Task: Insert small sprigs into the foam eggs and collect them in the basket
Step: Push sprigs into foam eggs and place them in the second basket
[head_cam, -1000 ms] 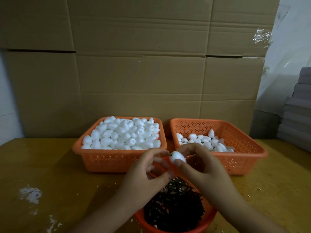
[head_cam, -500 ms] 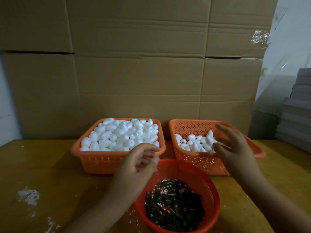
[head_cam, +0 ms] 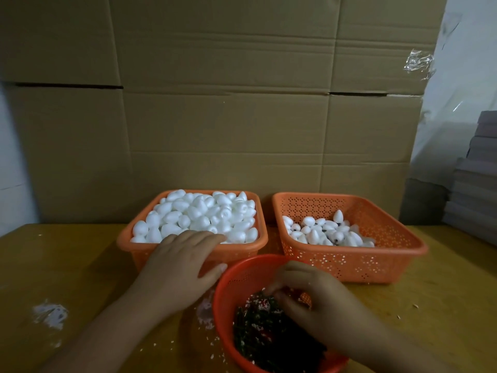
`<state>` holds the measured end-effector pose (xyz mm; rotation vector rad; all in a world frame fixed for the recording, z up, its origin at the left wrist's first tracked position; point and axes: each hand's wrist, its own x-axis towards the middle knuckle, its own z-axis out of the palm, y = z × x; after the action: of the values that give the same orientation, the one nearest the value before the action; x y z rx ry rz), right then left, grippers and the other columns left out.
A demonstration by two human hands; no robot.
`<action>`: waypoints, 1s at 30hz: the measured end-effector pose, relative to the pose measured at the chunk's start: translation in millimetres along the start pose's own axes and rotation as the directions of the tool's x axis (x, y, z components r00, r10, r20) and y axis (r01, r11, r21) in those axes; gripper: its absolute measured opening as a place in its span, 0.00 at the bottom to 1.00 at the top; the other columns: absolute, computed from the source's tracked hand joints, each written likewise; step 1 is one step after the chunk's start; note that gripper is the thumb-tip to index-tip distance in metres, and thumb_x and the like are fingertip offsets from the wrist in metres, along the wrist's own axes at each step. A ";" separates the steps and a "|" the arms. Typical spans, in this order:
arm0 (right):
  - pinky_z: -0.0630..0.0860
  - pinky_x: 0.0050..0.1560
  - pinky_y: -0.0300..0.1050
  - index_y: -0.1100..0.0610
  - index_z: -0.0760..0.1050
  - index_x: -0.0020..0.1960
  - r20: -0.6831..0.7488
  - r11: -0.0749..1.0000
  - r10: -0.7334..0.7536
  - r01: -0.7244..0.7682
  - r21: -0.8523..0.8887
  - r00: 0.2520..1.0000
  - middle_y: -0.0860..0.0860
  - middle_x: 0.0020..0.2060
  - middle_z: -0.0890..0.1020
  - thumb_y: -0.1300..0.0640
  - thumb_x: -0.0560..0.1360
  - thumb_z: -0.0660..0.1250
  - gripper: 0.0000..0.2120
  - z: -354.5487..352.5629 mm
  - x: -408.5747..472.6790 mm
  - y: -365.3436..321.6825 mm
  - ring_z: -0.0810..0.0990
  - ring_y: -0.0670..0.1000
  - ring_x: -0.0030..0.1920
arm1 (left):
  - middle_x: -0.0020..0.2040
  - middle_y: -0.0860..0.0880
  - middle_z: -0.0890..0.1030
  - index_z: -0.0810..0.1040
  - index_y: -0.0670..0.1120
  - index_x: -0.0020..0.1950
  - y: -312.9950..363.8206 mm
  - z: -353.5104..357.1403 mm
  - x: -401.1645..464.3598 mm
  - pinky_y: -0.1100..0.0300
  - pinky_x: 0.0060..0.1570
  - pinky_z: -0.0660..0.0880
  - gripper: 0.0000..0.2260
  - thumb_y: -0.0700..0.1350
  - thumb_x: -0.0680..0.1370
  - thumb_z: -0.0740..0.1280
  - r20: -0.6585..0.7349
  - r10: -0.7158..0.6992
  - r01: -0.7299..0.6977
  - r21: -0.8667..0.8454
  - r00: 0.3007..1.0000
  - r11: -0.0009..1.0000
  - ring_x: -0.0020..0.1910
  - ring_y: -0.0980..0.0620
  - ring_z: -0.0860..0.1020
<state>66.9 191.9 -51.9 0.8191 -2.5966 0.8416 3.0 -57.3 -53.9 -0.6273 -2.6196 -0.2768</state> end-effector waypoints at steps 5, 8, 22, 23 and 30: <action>0.74 0.56 0.38 0.43 0.81 0.52 0.062 0.999 -0.007 0.010 -0.047 0.998 0.36 0.50 0.77 0.53 0.76 0.67 0.08 3.5 -2.4 4.1 0.77 0.38 0.55 | 0.64 0.64 0.73 0.68 0.62 0.68 3.7 -1.7 0.3 0.62 0.60 0.62 0.18 0.62 0.78 0.60 -0.052 -0.003 0.002 -0.006 0.999 1.000 0.65 0.61 0.68; 0.74 0.55 0.38 0.43 0.80 0.52 0.105 0.998 0.001 0.006 -0.070 0.994 0.38 0.50 0.78 0.52 0.76 0.66 0.08 3.0 -1.9 5.5 0.77 0.39 0.54 | 0.56 0.64 0.76 0.72 0.62 0.63 4.7 -2.2 1.3 0.62 0.54 0.63 0.14 0.62 0.78 0.60 -0.095 -0.036 0.030 -0.072 0.995 0.997 0.59 0.62 0.71; 0.63 0.47 0.19 0.37 0.75 0.59 0.251 0.973 -0.001 0.059 -0.223 0.968 0.33 0.56 0.75 0.46 0.77 0.61 0.12 5.0 -2.9 3.4 0.73 0.32 0.56 | 0.58 0.62 0.77 0.77 0.62 0.64 4.6 -7.8 8.4 0.61 0.57 0.65 0.13 0.54 0.82 0.58 -0.010 -0.183 0.178 -0.200 0.983 0.964 0.60 0.60 0.70; 0.63 0.46 0.19 0.37 0.74 0.60 0.253 0.971 -0.002 0.063 -0.232 0.967 0.34 0.56 0.75 0.45 0.77 0.61 0.12 5.8 -2.8 3.6 0.73 0.33 0.56 | 0.59 0.61 0.77 0.78 0.61 0.63 4.4 -8.6 8.6 0.61 0.58 0.65 0.13 0.54 0.82 0.57 0.004 -0.181 0.178 -0.202 0.984 0.963 0.60 0.60 0.70; 0.64 0.49 0.21 0.37 0.73 0.60 0.275 0.967 -0.006 0.075 -0.243 0.961 0.35 0.57 0.76 0.45 0.76 0.60 0.13 7.1 -2.1 4.8 0.74 0.35 0.56 | 0.49 0.63 0.79 0.77 0.58 0.56 7.0 -12.2 7.4 0.58 0.55 0.68 0.07 0.52 0.81 0.60 -0.020 -0.174 0.162 -0.265 0.985 0.950 0.53 0.60 0.75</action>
<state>65.1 191.7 -60.6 0.9671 -2.8332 0.3952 4.8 -51.8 -39.1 -0.4747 -2.6191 -0.6926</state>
